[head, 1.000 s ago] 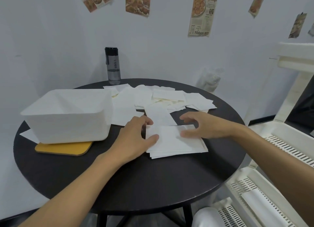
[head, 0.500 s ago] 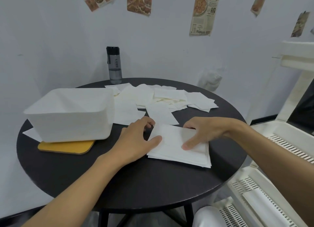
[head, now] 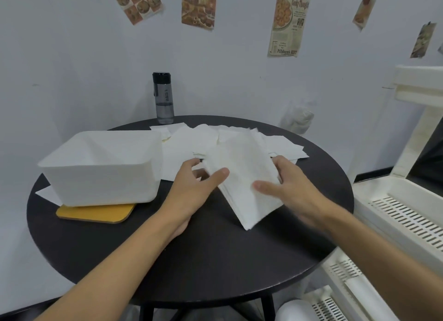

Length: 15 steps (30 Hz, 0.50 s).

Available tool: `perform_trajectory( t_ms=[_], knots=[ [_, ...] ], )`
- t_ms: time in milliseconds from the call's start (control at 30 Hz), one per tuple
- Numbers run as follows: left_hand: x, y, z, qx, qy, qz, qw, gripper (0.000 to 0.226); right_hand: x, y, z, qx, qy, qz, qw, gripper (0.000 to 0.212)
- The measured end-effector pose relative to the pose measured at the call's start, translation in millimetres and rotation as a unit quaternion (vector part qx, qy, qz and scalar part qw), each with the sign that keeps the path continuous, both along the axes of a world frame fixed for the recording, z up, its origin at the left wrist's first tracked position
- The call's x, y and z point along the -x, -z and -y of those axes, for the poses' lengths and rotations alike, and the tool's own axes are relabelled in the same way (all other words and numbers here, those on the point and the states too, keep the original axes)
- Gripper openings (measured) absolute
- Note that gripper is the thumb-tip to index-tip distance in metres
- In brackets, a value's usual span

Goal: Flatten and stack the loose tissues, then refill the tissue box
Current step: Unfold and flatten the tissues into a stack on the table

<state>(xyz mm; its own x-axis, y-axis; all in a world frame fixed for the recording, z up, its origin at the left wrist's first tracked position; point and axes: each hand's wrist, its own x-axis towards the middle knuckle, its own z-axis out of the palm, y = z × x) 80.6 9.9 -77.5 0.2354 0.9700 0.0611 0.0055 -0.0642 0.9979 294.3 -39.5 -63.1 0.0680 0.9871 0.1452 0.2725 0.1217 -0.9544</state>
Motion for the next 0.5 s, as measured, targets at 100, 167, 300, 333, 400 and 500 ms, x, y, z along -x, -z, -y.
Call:
perform_trajectory(
  t_ms=[100, 167, 300, 333, 400, 500],
  knots=[
    [-10, -8, 0, 0.017, 0.052, 0.085, 0.995, 0.078, 12, 10, -1, -0.048, 0.023, -0.092, 0.994, 0.048],
    [-16, -13, 2, -0.046, 0.023, 0.068, 0.996, 0.041, 18, 15, -4, -0.054, -0.001, -0.103, 0.993, 0.060],
    [-19, -18, -4, -0.158, -0.054, 0.025, 0.986, 0.025, 25, 11, -13, -0.063, -0.031, -0.096, 0.993, 0.059],
    [-19, -19, -6, -0.177, -0.063, 0.020, 0.982, 0.026, 25, 9, -16, -0.075, -0.024, -0.093, 0.993, 0.056],
    [-18, -18, -7, -0.210, -0.070, 0.010, 0.975, 0.026, 27, 8, -21, -0.096, -0.007, -0.086, 0.992, 0.054],
    [-16, -12, -5, -0.224, -0.061, 0.004, 0.973, 0.036, 31, 15, -24, -0.101, 0.003, -0.063, 0.993, 0.062]
  ],
)
